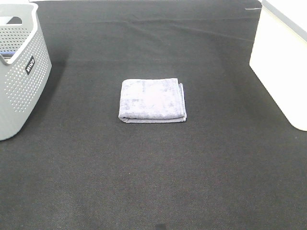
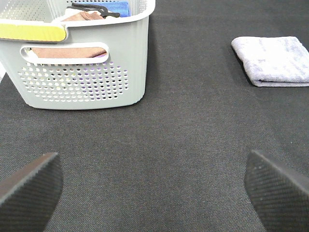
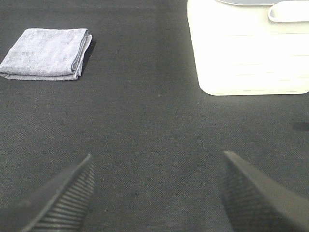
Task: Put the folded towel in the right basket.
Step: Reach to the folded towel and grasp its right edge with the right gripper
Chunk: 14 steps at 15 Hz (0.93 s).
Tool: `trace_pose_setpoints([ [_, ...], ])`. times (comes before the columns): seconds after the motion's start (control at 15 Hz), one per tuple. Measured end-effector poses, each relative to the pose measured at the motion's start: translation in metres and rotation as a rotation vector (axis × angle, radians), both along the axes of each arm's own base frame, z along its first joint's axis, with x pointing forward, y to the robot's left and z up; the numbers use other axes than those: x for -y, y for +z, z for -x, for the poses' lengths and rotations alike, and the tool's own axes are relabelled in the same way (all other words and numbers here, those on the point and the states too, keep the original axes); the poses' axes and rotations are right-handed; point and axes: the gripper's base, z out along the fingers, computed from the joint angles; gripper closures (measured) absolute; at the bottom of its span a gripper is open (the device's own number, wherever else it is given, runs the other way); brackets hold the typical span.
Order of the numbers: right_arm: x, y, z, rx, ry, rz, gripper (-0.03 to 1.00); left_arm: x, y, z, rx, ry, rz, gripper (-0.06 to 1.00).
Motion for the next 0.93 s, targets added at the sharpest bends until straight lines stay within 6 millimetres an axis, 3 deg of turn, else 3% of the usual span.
trace_pose_setpoints([
  [0.73,0.000,0.002,-0.001,0.005,0.000,0.000,0.28,0.000,0.000,0.000,0.000,0.000,0.000,-0.02],
  [0.93,-0.002,0.029,-0.021,0.030,0.011,-0.037,0.28,0.000,0.000,0.000,0.000,0.000,0.000,-0.02],
])
